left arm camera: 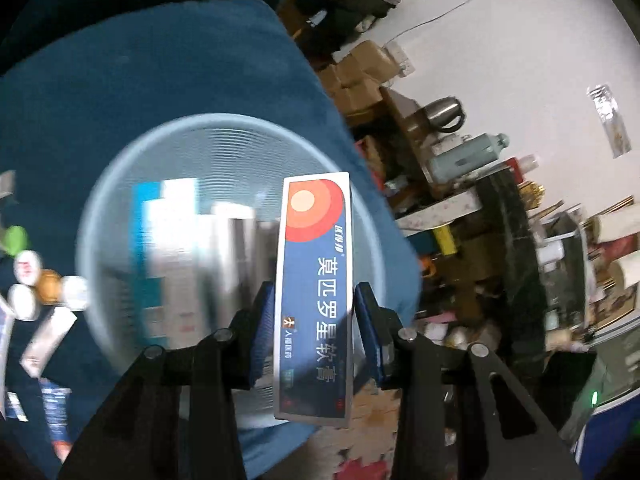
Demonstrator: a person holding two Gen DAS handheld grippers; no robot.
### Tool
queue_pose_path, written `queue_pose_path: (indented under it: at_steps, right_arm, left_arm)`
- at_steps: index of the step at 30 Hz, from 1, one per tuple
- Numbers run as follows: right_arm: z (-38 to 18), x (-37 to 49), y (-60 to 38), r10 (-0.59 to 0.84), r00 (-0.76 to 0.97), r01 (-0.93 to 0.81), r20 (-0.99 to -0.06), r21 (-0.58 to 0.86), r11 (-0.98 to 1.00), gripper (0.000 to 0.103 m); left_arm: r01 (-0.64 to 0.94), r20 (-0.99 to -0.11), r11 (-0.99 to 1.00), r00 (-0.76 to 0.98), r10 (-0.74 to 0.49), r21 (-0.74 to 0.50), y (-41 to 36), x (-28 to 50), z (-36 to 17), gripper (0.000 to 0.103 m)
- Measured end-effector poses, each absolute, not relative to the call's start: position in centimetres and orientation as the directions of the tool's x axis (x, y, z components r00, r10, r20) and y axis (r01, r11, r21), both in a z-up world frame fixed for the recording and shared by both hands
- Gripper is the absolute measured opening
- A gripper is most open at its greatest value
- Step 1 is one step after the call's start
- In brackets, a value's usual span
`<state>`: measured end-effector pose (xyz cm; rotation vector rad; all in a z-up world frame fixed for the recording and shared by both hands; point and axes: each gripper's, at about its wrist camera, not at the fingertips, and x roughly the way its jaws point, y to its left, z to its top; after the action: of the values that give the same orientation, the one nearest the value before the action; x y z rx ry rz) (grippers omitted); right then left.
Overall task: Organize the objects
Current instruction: 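Carry both boxes over the basket and open both tools, then move both empty tools back over the heap of boxes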
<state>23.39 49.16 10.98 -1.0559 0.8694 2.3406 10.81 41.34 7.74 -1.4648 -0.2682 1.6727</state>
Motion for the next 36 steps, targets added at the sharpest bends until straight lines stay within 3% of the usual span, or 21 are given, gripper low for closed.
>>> queue_pose_path:
  at_steps: [1, 3, 4, 12, 15, 17, 27, 31, 36]
  right_arm:
    - [11.5, 23.8, 49.1, 0.148, -0.628, -0.603, -0.764, 0.358, -0.713, 0.049]
    - [12.2, 23.7, 48.9, 0.183, -0.63, -0.605, -0.754, 0.33, -0.724, 0.054]
    - [12.4, 23.3, 48.6, 0.191, -0.631, -0.601, -0.752, 0.319, -0.733, 0.06]
    - [13.3, 22.7, 47.4, 0.178, -0.648, -0.54, -0.741, 0.283, -0.792, 0.078]
    - [12.9, 21.7, 46.7, 0.154, -0.636, -0.522, -0.756, 0.274, -0.808, 0.091]
    - [12.5, 20.6, 46.3, 0.157, -0.611, -0.52, -0.776, 0.244, -0.818, 0.092]
    - [8.5, 12.8, 44.9, 0.28, -0.318, -0.481, -0.906, -0.1, -0.871, 0.092]
    - [6.7, 12.6, 45.7, 0.437, -0.158, -0.479, -0.885, -0.318, -0.818, 0.092]
    - [7.6, 14.4, 48.0, 0.47, -0.139, -0.546, -0.872, -0.328, -0.771, 0.092]
  left_arm:
    - [-0.458, -0.702, -0.601, 0.074, 0.708, -0.655, 41.9, 11.0, 7.7, 0.046]
    - [-0.461, -0.738, -0.638, 0.056, 0.673, -0.617, 42.5, 11.2, 7.7, 0.092]
    - [-0.467, -0.746, -0.648, 0.038, 0.665, -0.602, 42.2, 11.2, 7.8, 0.098]
    - [-0.571, -0.861, -0.775, -0.216, 0.461, -0.272, 35.6, 10.5, 10.5, 0.102]
    - [-0.579, -0.87, -0.791, -0.268, 0.415, -0.199, 31.7, 10.1, 10.5, 0.102]
    - [-0.566, -0.881, -0.807, -0.282, 0.379, -0.166, 28.6, 9.8, 9.9, 0.102]
    - [-0.322, -0.924, -0.92, -0.231, 0.304, -0.222, 15.9, 8.4, 4.0, 0.102]
    - [-0.257, -0.929, -0.932, -0.204, 0.309, -0.254, 13.7, 7.6, 3.4, 0.102]
    - [-0.254, -0.926, -0.936, -0.224, 0.303, -0.245, 12.0, 7.0, 3.6, 0.102]
